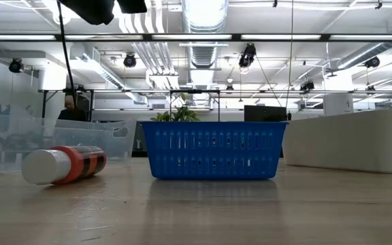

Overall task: Pick & Place Paint Supplies
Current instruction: Put the eyelash brush in the white bin

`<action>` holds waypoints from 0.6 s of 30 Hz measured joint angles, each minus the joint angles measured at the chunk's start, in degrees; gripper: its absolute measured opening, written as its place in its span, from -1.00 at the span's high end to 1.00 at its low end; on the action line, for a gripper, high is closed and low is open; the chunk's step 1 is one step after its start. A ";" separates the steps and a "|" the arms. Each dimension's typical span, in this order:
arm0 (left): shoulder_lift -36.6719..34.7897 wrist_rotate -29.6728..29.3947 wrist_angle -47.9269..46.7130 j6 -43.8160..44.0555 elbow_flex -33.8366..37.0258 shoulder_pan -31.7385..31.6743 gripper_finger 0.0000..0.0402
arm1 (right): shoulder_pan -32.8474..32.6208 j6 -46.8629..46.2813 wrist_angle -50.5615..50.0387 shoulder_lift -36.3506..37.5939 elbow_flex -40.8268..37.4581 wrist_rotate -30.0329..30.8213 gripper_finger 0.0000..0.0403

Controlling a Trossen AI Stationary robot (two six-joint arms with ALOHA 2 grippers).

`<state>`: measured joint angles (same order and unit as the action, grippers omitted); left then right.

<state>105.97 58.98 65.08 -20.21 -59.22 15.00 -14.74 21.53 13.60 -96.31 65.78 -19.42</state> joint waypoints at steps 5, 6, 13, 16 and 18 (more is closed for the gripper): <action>-0.02 0.00 -2.80 0.53 0.00 0.13 0.99 | -0.02 -1.89 -0.47 0.38 -3.86 3.72 0.30; -0.02 -0.02 -3.49 0.54 0.00 0.13 0.99 | -0.02 -2.45 -0.36 0.63 -4.86 4.59 0.30; -1.53 -8.06 -16.30 -4.63 1.08 0.15 0.99 | -0.24 -7.43 0.29 2.55 -12.39 7.70 0.30; -3.41 -18.63 -25.64 -10.05 2.26 0.34 0.99 | -1.10 -9.61 1.45 4.00 -15.44 9.12 0.30; -4.09 -24.94 -28.54 -10.81 3.16 0.53 0.99 | -2.12 -10.79 3.25 5.02 -17.66 9.19 0.30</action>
<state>101.89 34.04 36.54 -31.03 -56.06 15.54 -16.86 10.74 16.85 -91.29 48.12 -10.23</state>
